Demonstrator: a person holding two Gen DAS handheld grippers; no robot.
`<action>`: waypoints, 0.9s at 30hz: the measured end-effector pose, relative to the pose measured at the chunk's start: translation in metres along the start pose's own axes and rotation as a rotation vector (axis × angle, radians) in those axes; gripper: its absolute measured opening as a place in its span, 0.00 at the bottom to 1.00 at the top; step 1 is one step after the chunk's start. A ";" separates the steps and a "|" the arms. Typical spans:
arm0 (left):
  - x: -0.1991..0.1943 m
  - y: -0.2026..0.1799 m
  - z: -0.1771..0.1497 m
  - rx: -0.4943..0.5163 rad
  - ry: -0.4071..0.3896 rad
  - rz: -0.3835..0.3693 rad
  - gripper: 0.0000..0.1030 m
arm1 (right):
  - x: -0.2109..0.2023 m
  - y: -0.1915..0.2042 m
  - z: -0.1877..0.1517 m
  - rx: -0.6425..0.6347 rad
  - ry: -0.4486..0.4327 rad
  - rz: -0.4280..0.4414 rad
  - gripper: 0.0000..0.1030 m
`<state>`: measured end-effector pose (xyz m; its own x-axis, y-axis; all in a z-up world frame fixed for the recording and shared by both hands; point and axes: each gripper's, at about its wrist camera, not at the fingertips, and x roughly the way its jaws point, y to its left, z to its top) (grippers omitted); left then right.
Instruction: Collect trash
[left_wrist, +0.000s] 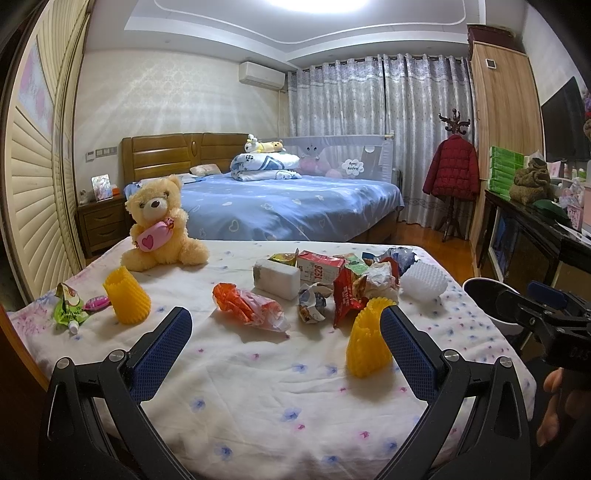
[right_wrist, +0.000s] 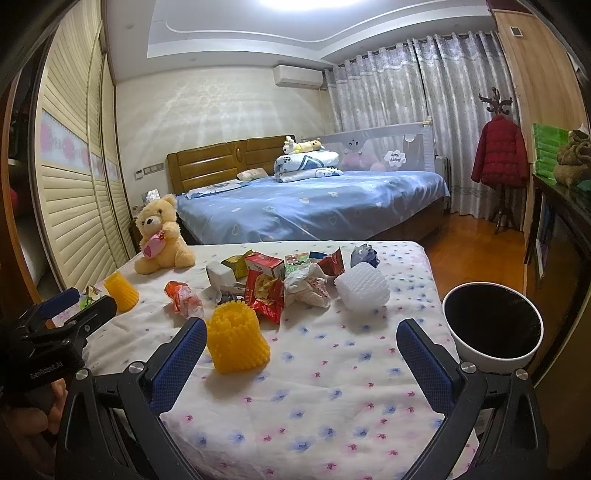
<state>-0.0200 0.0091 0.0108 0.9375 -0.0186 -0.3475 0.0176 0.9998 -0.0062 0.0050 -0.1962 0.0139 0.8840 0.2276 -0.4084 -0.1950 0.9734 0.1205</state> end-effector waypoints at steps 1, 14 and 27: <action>0.000 0.000 -0.001 -0.001 0.001 0.000 1.00 | 0.000 0.000 0.000 0.000 -0.002 0.002 1.00; 0.007 0.007 -0.005 -0.007 0.024 0.000 1.00 | 0.007 0.001 -0.003 0.007 0.029 0.021 1.00; 0.050 0.042 -0.015 -0.065 0.148 0.049 1.00 | 0.038 0.012 -0.012 0.005 0.130 0.108 0.97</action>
<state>0.0221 0.0504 -0.0210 0.8751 0.0254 -0.4832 -0.0539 0.9975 -0.0452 0.0311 -0.1759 -0.0111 0.7957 0.3329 -0.5061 -0.2833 0.9430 0.1748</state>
